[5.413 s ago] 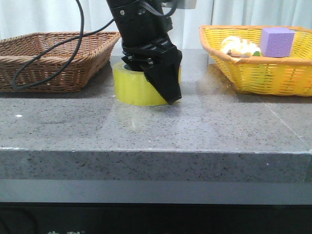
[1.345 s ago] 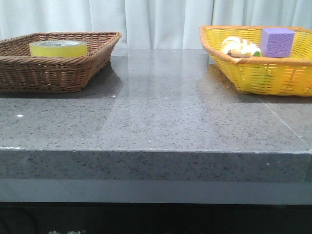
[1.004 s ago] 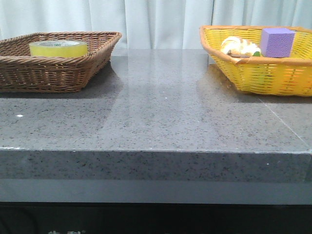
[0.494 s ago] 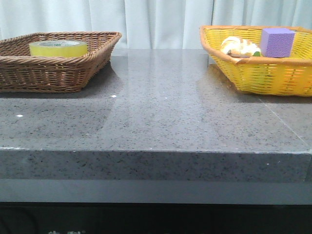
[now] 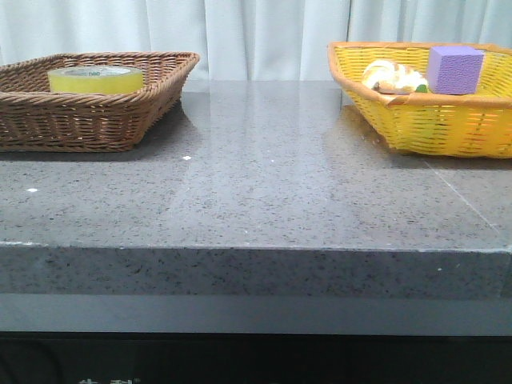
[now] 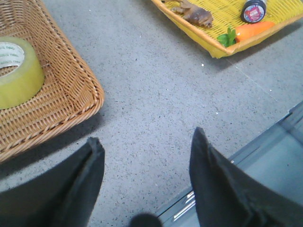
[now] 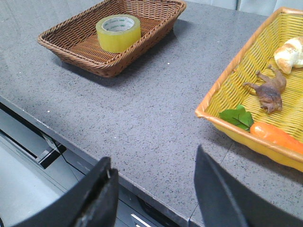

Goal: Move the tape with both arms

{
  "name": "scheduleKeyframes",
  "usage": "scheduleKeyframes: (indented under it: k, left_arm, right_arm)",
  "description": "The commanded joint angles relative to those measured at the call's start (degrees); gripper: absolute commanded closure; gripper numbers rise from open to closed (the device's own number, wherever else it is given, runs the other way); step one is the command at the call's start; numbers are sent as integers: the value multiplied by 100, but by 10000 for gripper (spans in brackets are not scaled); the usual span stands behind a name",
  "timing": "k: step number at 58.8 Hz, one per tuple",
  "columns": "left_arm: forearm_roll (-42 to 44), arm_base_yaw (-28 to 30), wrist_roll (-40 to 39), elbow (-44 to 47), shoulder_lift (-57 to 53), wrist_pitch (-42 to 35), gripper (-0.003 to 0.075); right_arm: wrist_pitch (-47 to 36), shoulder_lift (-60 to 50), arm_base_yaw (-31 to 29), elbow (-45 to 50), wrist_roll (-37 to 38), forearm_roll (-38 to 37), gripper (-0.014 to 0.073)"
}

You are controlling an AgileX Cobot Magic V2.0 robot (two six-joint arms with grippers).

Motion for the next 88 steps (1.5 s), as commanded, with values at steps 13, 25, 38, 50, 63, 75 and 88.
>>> scheduleKeyframes:
  k: [13, 25, 38, 50, 63, 75, 88]
  left_arm:
    - [-86, -44, -82, 11, -198, -670, 326]
    - [-86, -44, -82, 11, -198, -684, 563]
    - [-86, -44, -82, 21, -198, -678, 740]
    - [-102, -44, -82, 21, -198, -663, 740]
    - [-102, -44, -82, 21, -152, -663, 740]
    - [-38, 246, -72, 309, -563, -889, 740]
    - [-28, 1815, -72, 1636, -2033, -1842, 740]
  right_arm:
    - [-406, 26, -9, -136, -18, -413, 211]
    - [-406, 26, -9, -136, -18, -413, 502]
    - [-406, 26, -9, -136, -18, -413, 661]
    - [-414, 26, -9, -136, -18, -415, 662]
    - [-414, 26, -9, -136, -18, -415, 662]
    - [-414, 26, -9, -136, -18, -415, 662]
    - [-414, 26, -9, -136, -18, -409, 662]
